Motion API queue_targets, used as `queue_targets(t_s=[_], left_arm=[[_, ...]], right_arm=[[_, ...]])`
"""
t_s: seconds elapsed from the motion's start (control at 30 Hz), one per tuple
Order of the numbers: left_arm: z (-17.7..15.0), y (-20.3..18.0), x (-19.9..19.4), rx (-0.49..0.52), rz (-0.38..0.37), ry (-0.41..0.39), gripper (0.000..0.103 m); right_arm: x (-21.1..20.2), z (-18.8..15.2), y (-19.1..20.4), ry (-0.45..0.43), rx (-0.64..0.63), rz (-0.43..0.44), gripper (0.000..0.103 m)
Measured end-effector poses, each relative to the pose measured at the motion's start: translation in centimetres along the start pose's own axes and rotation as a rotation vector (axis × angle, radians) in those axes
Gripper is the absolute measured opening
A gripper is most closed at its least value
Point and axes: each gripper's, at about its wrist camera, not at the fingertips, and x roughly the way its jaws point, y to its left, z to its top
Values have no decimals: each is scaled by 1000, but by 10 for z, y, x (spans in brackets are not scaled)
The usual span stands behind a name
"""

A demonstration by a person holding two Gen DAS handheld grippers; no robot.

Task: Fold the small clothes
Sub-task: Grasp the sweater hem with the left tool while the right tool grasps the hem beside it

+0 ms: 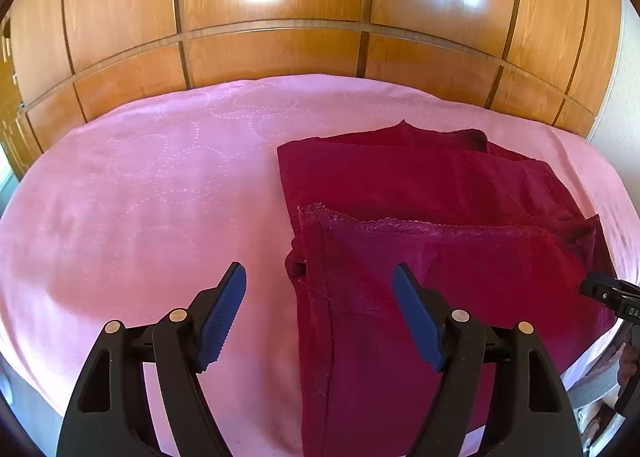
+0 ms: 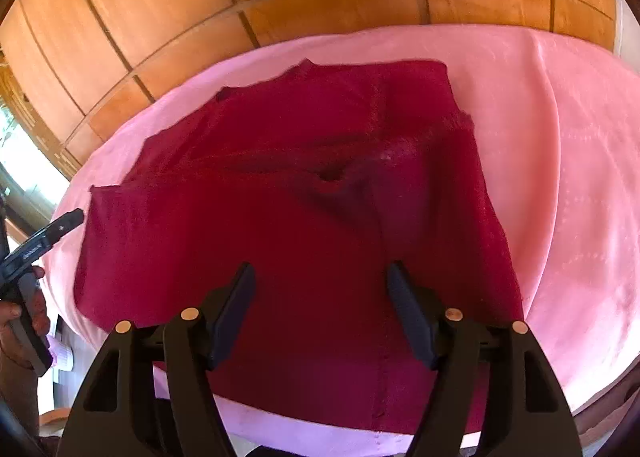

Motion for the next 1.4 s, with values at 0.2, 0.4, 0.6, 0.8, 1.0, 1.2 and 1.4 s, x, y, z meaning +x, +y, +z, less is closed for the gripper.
queue_targets(t_s=[0.2, 0.4, 0.6, 0.8, 1.0, 1.2, 1.4], left_arm=[[0, 4, 8, -7, 7, 14, 75], [0, 14, 15, -20, -6, 28, 75], [4, 38, 15, -99, -147, 17, 70], [7, 42, 21, -106, -259, 19, 67], [8, 37, 32, -94, -309, 37, 65], [8, 40, 47, -122, -380, 77, 23], [7, 42, 31, -125, -394, 22, 7]], right_arm=[[4, 0, 1, -5, -13, 9, 78], [-11, 7, 2, -27, -30, -12, 78], [-42, 25, -31, -108, -16, -132, 69], [-33, 38, -53, -104, -7, -195, 59], [-10, 54, -49, -85, -61, -202, 48], [-2, 53, -33, -72, -153, -236, 10], [-23, 49, -30, -116, -133, -237, 8]])
